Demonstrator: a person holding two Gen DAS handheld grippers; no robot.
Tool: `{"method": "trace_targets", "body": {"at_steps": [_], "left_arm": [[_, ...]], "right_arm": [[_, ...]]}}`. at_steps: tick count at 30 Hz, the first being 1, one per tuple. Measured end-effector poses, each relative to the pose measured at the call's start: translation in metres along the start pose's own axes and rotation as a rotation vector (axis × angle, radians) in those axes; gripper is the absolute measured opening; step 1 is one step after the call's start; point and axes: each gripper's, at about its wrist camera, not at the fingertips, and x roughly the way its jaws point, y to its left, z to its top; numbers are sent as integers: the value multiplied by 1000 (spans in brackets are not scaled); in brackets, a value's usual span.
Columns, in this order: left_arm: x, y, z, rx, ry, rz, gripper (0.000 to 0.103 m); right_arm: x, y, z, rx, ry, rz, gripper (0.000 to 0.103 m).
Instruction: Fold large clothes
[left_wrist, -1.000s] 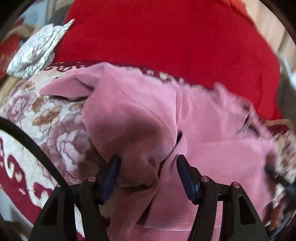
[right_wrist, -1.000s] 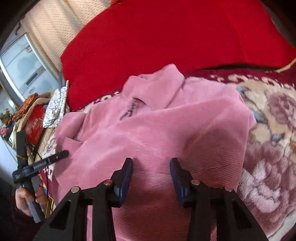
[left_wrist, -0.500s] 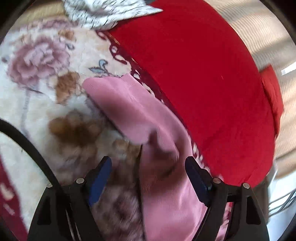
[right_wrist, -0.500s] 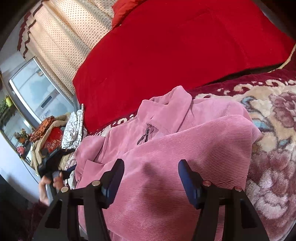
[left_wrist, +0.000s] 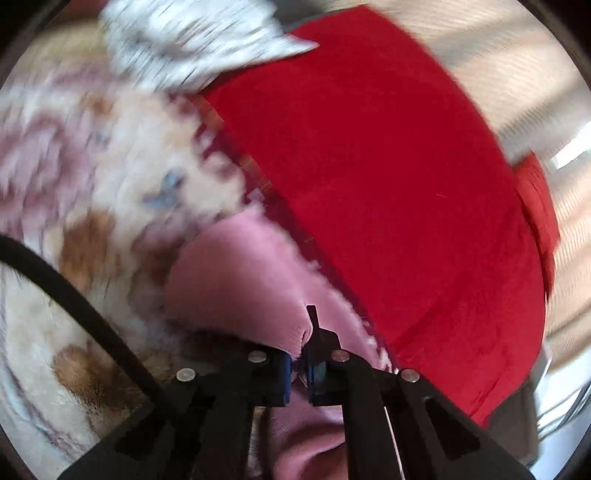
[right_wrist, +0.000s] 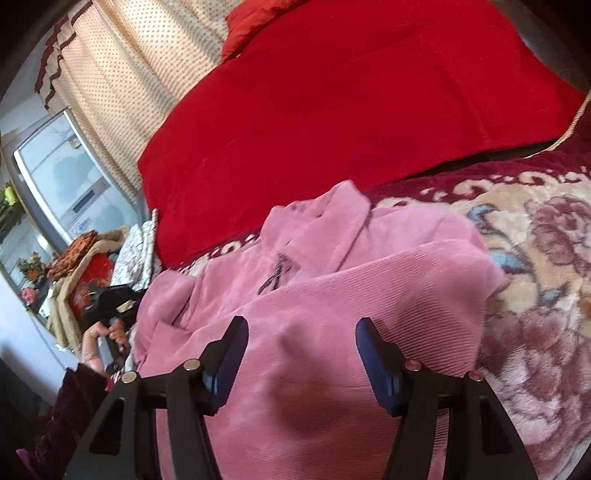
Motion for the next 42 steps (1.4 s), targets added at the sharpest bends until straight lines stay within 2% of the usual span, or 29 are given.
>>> {"method": "trace_targets", "body": {"at_steps": [2, 6, 9, 12, 13, 14, 15, 16, 17, 19, 22, 23, 28, 32, 35, 36, 37, 38, 40, 42], "left_arm": [[-20, -34, -6, 126, -22, -36, 5], [-64, -115, -38, 372, -8, -196, 5], [-90, -174, -86, 547, 45, -296, 5], [-102, -223, -146, 703, 122, -360, 7], [-103, -235, -165, 745, 156, -372, 12], [-102, -242, -176, 771, 186, -391, 33], [-106, -248, -191, 797, 219, -416, 64], [-110, -251, -202, 813, 222, -429, 74], [-122, -254, -210, 817, 204, -430, 80], [-125, -243, -206, 802, 178, -427, 80], [-117, -206, -185, 675, 174, -366, 80], [-110, -191, -170, 636, 167, -322, 80], [-72, -130, -145, 491, 174, -74, 80], [-55, -95, -131, 413, 189, 62, 80], [-51, -82, -129, 383, 206, 96, 80], [-48, -80, -131, 399, 214, 126, 80], [-44, -80, -134, 417, 223, 154, 80], [-41, -80, -137, 438, 238, 180, 80], [-34, -83, -147, 479, 279, 195, 80], [-33, -88, -152, 516, 309, 199, 80]], "right_arm": [[-7, -4, 3, 17, -31, -17, 61], [-25, -15, 10, 71, -85, -8, 61], [-39, -21, 13, 90, -122, -17, 61], [-50, -27, 14, 110, -144, -20, 61], [-53, -29, 15, 114, -153, -26, 61], [-56, -29, 15, 117, -157, -30, 61], [-58, -31, 16, 125, -159, -29, 62], [-60, -34, 17, 139, -162, -22, 62], [-62, -37, 18, 155, -162, -9, 63], [-63, -43, 20, 187, -159, 14, 71], [-60, -51, 20, 237, -136, 48, 71], [-57, -52, 20, 245, -119, 60, 71], [-36, -33, 17, 200, -21, 120, 71], [-7, -14, 12, 158, 65, 81, 71], [23, -6, 4, 161, 148, 39, 68], [30, 0, 1, 144, 156, 23, 56], [32, 4, -1, 115, 152, 12, 32], [33, 9, -1, 85, 144, 4, 30], [28, 21, -2, 20, 99, 2, 12], [16, 28, 0, -18, 38, -2, 8]]}}
